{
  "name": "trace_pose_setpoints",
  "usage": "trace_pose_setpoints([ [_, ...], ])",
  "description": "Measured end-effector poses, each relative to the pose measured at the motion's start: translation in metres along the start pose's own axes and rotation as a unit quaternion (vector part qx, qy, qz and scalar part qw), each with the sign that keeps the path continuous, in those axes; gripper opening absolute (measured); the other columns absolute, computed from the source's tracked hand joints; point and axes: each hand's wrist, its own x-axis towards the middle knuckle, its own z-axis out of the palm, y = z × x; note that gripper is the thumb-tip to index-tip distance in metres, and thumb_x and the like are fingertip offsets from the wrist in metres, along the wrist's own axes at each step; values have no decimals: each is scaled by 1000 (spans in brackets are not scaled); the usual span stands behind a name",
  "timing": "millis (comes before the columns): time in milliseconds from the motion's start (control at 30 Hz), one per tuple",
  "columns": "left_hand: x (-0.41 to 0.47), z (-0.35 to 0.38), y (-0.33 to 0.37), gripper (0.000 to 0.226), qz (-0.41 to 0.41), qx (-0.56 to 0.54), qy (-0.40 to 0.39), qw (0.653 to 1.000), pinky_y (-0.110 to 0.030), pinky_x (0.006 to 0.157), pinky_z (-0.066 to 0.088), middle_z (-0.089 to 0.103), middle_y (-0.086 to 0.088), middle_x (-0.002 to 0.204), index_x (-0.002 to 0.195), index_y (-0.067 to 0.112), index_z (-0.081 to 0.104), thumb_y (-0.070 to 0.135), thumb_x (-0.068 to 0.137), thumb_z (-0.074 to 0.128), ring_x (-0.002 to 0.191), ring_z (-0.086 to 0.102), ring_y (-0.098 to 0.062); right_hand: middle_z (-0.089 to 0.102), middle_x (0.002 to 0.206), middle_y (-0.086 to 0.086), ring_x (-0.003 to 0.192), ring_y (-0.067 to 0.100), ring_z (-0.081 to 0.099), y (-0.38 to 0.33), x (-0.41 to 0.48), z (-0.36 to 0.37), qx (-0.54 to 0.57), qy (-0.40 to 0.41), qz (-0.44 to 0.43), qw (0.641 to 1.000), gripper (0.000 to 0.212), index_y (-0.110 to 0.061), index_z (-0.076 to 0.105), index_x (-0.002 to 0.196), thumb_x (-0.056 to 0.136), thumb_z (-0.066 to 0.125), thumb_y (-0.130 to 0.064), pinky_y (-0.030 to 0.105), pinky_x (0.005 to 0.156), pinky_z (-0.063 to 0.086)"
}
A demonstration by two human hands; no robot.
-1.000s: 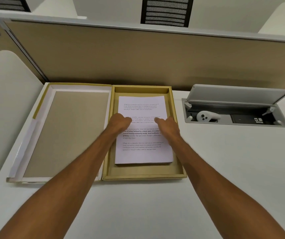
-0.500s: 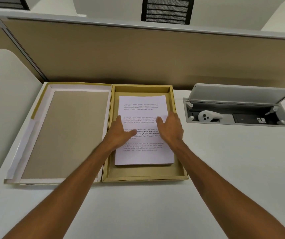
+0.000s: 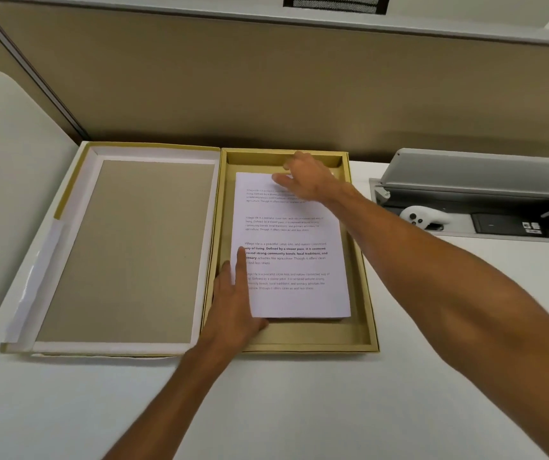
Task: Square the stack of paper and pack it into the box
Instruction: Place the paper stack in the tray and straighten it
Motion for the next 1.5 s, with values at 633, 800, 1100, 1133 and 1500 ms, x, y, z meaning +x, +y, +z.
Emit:
trace_pose_setpoints([
  [633,2,-8,2,148,-27,4,-33,999,-34,105,40,19,-5,158,154,25,-19,43,57,92,140,31,-21,47,148,12,135,31,43,6,-2,21,-5,15,12,1000,67,-11,48,140,95,44,-61,52,110,31],
  [800,17,-27,12,113,-18,-162,11,987,-30,96,46,44,9,147,150,31,20,54,61,87,130,46,-13,45,149,12,134,28,44,0,-67,20,167,168,88,968,60,-9,42,144,100,46,-50,48,110,40],
  [1100,50,-37,23,71,-88,-290,22,953,-30,80,45,57,12,127,139,28,41,47,81,75,107,58,-13,52,142,5,128,22,52,-25,-162,52,400,142,248,871,52,-14,43,141,99,53,-43,29,94,43],
  [1133,51,-37,23,70,-94,-297,18,950,-31,81,45,57,12,125,139,28,40,47,81,75,107,57,-13,53,142,3,127,21,54,-26,-165,53,418,141,255,860,52,-15,44,141,99,52,-44,28,90,42],
  [1500,57,-45,24,54,-160,-381,2,911,-51,96,52,64,3,125,138,27,41,32,87,57,106,66,-24,52,144,1,120,15,53,-29,-167,54,489,127,297,810,60,-19,39,148,99,47,-52,29,91,37],
])
